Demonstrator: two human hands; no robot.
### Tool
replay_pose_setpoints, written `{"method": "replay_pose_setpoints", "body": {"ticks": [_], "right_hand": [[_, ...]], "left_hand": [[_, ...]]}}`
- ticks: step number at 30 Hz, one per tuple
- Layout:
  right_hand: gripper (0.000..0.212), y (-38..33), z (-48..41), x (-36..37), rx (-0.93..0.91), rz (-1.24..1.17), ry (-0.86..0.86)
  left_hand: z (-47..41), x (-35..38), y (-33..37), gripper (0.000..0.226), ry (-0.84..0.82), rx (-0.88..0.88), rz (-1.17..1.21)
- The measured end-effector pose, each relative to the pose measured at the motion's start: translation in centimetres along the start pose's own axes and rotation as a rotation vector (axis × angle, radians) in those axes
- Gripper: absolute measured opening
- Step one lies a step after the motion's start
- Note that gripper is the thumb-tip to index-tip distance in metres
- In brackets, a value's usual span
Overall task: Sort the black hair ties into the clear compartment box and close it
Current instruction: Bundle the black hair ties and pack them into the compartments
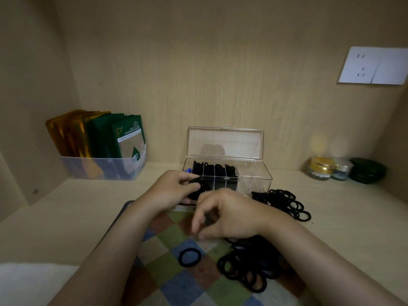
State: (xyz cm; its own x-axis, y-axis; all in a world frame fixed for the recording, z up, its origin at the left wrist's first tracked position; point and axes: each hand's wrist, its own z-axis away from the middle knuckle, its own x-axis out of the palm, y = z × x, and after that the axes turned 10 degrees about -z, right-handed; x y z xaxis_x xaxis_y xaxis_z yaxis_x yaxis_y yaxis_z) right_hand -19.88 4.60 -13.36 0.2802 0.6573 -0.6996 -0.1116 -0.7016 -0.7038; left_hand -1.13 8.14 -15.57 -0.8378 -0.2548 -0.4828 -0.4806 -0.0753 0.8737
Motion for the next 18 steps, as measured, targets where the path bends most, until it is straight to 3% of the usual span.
{"method": "replay_pose_setpoints", "body": {"ticks": [4, 10, 12, 15, 18], "right_hand": [[0.027, -0.6, 0.0, 0.6, 0.044, -0.027, -0.23], [0.014, -0.1, -0.2, 1.0, 0.053, -0.044, -0.22], [0.006, 0.1, -0.1, 0.4, 0.056, -0.146, -0.127], [0.004, 0.9, -0.3, -0.8, 0.107, -0.343, 0.18], [0.004, 2.2, -0.4, -1.6, 0.167, -0.375, 0.439]], "left_hand": [[-0.2, 0.2, -0.3, 0.028, 0.001, 0.012, -0.124], [-0.1, 0.5, -0.3, 0.028, -0.012, 0.013, -0.127], [0.0, 0.6, -0.4, 0.029, -0.012, 0.014, -0.113], [0.1, 0.5, -0.4, 0.031, -0.011, 0.034, -0.148], [0.3, 0.9, -0.2, 0.033, -0.078, -0.018, 0.056]]}}
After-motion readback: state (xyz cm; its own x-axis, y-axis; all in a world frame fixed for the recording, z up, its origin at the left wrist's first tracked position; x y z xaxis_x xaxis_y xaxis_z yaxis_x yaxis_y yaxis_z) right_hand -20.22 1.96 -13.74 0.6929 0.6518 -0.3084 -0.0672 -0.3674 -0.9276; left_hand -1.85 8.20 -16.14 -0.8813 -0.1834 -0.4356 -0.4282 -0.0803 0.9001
